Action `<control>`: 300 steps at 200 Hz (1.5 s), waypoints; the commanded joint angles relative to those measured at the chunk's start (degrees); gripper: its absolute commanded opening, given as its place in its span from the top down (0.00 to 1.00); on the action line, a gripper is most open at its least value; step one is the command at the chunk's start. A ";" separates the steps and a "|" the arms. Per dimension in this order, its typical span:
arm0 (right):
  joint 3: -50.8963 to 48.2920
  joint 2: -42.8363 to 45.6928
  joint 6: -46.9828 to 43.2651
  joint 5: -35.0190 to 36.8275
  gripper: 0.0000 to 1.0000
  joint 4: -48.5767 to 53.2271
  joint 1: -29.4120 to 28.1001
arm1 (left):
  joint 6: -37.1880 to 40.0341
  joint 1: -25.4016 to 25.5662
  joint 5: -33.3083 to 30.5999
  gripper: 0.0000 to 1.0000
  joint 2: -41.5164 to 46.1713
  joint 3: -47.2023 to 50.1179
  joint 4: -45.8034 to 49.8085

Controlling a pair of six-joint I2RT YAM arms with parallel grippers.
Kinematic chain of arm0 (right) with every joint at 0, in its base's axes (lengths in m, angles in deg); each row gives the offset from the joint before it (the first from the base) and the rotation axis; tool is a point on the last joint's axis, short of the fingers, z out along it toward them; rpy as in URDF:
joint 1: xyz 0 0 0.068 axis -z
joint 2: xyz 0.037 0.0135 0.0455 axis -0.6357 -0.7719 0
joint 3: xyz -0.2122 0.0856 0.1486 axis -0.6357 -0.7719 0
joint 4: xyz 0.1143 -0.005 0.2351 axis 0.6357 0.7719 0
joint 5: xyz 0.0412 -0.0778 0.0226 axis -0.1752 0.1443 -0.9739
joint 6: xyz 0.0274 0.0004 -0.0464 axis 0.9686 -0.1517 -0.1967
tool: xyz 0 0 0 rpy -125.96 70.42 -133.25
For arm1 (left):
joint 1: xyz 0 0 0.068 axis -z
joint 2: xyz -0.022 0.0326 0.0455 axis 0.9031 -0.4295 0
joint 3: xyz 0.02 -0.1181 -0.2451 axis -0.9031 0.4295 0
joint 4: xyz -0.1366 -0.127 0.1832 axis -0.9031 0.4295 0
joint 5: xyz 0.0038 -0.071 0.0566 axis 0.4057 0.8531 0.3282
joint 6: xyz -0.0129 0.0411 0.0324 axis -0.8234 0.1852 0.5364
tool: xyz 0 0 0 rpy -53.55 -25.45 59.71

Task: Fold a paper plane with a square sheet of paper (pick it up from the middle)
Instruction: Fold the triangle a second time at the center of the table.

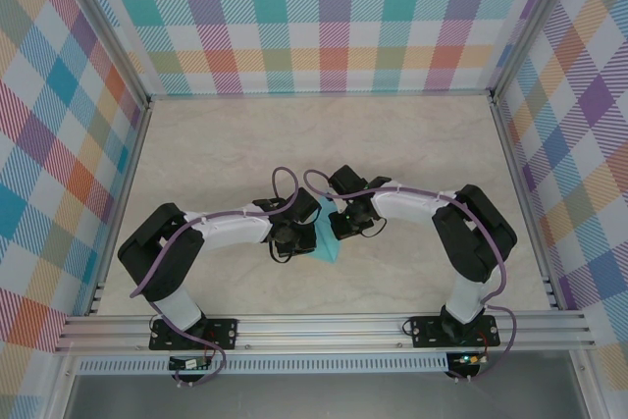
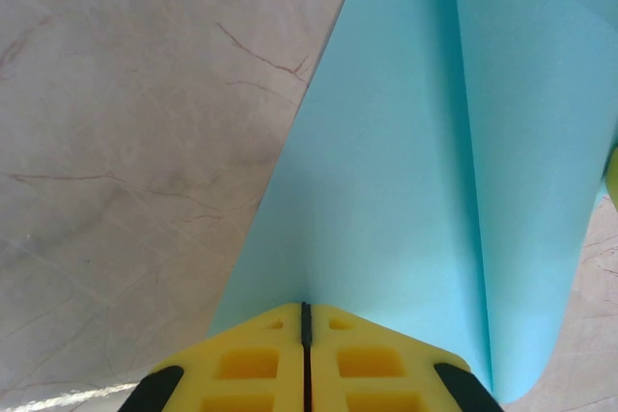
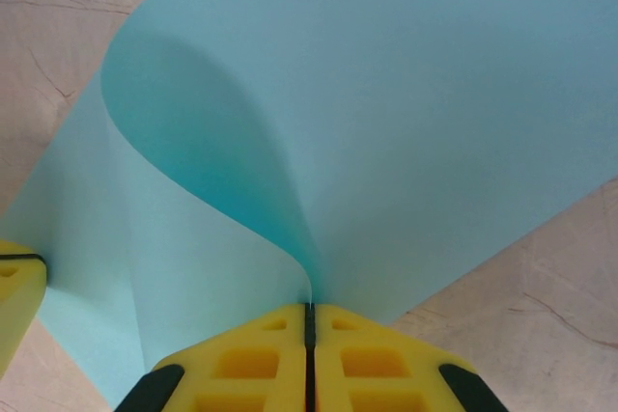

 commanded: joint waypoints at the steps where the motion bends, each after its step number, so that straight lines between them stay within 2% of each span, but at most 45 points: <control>1: -0.01 0.22 0.78 -1.22 0.93 1.37 -0.41 | 0.89 -0.51 0.33 0.93 -0.21 0.71 1.01; 150: 0.39 0.49 1.44 2.77 0.92 1.13 -0.64 | 1.01 -0.46 0.26 0.93 -0.01 0.71 1.25; 240: 0.00 -0.62 1.31 1.18 0.92 0.46 -0.65 | 0.96 -0.45 0.99 0.93 0.70 0.98 0.05; 275: -0.96 -1.34 1.76 1.56 0.92 0.05 -0.64 | -0.71 -1.05 1.89 0.93 5.84 2.01 -3.77; 286: -1.26 -1.27 1.79 1.86 0.92 0.02 -0.63 | -1.63 -1.86 2.71 0.98 8.20 3.32 -5.91; 300: -1.45 -1.46 1.81 2.01 0.92 0.10 -0.63 | -3.70 -3.71 4.99 1.00 11.01 6.10 -12.90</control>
